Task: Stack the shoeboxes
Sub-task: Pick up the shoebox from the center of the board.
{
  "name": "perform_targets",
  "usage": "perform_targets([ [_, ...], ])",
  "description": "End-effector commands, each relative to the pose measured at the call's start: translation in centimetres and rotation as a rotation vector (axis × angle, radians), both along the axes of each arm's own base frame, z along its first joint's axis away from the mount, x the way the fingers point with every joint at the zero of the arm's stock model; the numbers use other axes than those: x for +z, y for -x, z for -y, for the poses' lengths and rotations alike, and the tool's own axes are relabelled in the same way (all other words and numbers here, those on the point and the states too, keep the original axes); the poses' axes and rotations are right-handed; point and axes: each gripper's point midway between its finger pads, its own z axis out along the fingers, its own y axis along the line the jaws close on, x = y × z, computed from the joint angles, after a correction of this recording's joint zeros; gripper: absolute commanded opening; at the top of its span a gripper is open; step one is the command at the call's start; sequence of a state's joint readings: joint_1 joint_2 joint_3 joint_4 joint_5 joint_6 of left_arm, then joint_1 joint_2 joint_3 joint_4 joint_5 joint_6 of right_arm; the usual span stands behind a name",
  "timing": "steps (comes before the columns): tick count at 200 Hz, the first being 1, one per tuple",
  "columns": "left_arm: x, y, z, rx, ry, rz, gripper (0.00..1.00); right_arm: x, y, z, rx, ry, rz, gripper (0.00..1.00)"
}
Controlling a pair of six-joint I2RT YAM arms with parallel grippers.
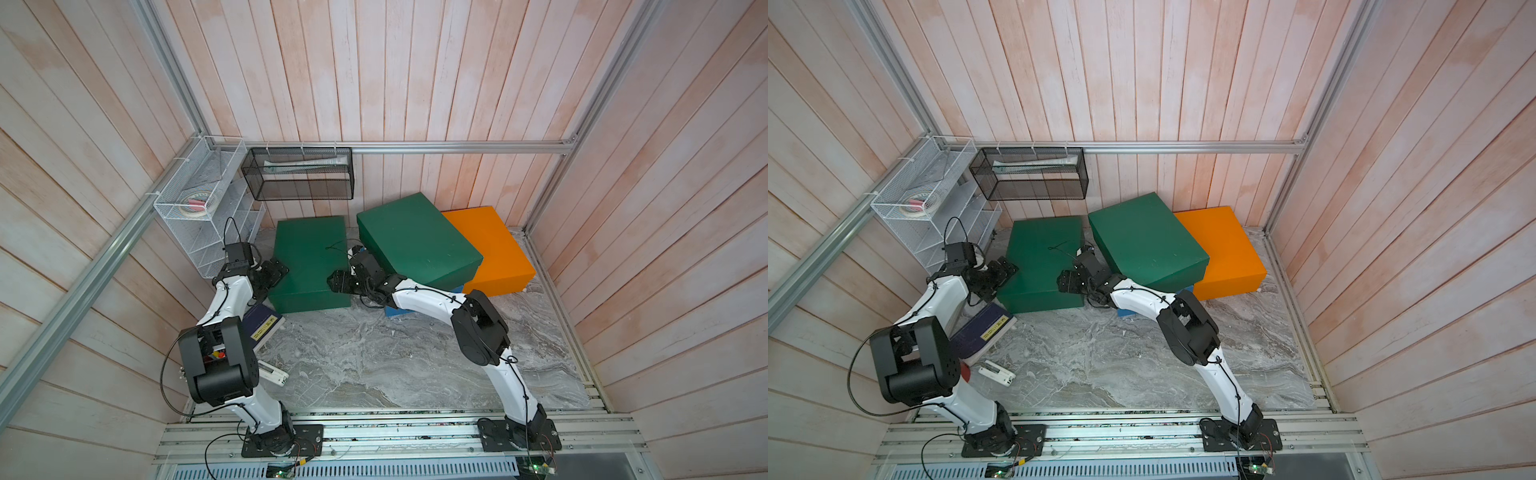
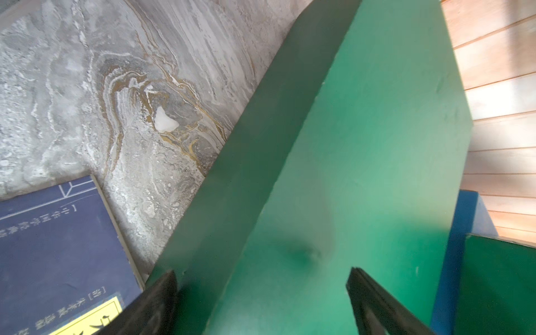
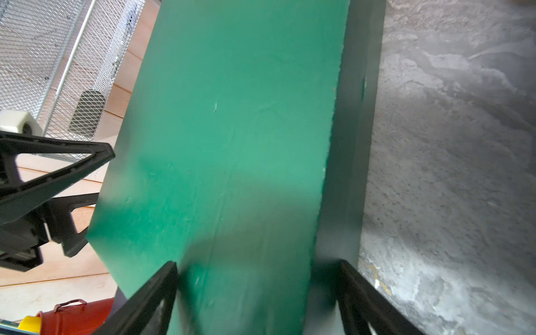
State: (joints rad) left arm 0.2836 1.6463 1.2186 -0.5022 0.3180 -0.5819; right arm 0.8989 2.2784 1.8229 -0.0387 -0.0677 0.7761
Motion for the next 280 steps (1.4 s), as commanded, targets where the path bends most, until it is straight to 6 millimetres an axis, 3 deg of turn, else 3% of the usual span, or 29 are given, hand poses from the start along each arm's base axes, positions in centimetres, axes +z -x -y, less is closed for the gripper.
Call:
perform_targets([
  [1, 2.9, 0.3, 2.4, -0.053, 0.079, 0.061, 0.95, 2.6, 2.3, -2.0, 0.082, -0.011, 0.055, 0.85],
  [28, 3.6, 0.6, 2.4, -0.054, 0.073, 0.065, 0.95, 4.0, 2.4, -1.8, 0.078, -0.019, 0.078, 0.85],
  [54, 3.2, 1.1, 2.5, -0.054, 0.073, 0.052, 0.95, 4.2, 2.6, -1.3, 0.070, -0.009, 0.076, 0.85],
  [110, -0.6, 1.8, 1.4, -0.022, 0.028, -0.036, 0.98, 0.9, 2.1, 0.0, 0.038, 0.053, 0.037, 0.86],
  [172, -2.3, 2.3, -0.7, 0.021, -0.087, -0.117, 1.00, -1.3, 0.7, 1.3, 0.006, 0.074, 0.007, 0.86],
  [208, -4.2, 2.1, 0.7, -0.012, -0.043, -0.138, 1.00, -2.3, 0.8, 0.7, 0.024, 0.072, -0.015, 0.87],
  [280, -5.3, 0.7, 3.9, -0.079, 0.009, -0.125, 1.00, -4.5, 1.6, -0.6, 0.055, 0.067, -0.054, 0.88],
])
